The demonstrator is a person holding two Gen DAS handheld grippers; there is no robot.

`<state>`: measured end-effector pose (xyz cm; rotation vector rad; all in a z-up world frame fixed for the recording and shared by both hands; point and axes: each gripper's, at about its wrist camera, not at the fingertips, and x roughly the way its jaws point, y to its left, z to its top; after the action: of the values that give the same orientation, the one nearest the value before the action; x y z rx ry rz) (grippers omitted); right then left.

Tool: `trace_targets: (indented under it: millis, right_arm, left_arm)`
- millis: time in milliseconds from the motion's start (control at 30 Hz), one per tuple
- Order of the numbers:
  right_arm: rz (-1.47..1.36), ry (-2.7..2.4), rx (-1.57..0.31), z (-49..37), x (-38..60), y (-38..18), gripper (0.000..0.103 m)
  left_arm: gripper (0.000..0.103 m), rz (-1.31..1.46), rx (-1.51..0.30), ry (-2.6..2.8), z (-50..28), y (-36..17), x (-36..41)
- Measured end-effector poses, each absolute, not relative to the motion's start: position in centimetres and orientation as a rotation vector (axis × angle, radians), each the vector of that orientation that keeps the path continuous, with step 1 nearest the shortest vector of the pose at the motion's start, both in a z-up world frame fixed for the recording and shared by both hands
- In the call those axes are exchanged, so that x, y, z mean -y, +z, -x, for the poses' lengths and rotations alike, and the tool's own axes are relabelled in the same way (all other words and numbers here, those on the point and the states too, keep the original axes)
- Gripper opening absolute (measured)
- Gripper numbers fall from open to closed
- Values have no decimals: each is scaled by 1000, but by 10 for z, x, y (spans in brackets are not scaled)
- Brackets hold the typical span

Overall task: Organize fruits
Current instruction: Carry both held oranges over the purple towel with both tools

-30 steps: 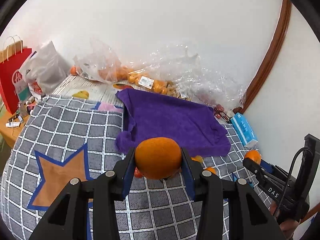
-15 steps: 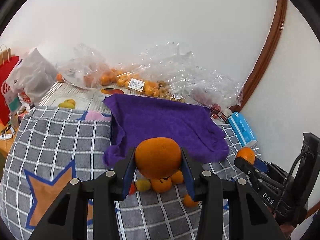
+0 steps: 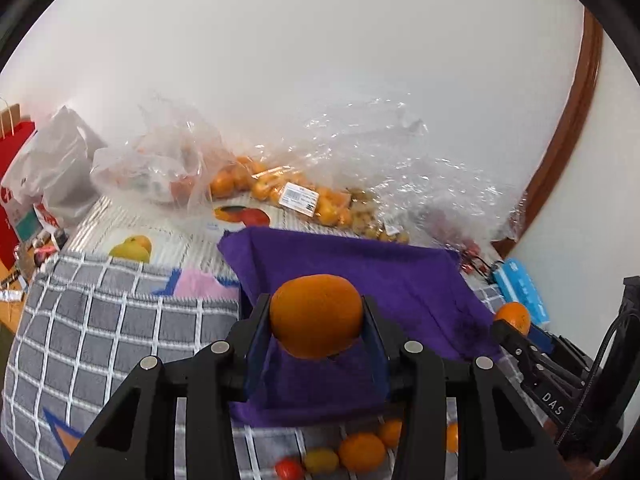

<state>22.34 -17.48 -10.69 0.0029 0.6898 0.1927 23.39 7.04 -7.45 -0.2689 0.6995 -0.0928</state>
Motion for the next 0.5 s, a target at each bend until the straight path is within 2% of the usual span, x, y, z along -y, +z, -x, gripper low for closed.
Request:
trace_targets:
  millis: [333, 500]
  right_arm:
    - [-17, 176, -722, -274, 175, -138, 42]
    - [-31, 182, -800, -292, 179, -164, 42]
  left_arm:
    - [41, 286, -721, -91, -273, -101, -71]
    - [41, 281, -766, -118, -282, -124, -66]
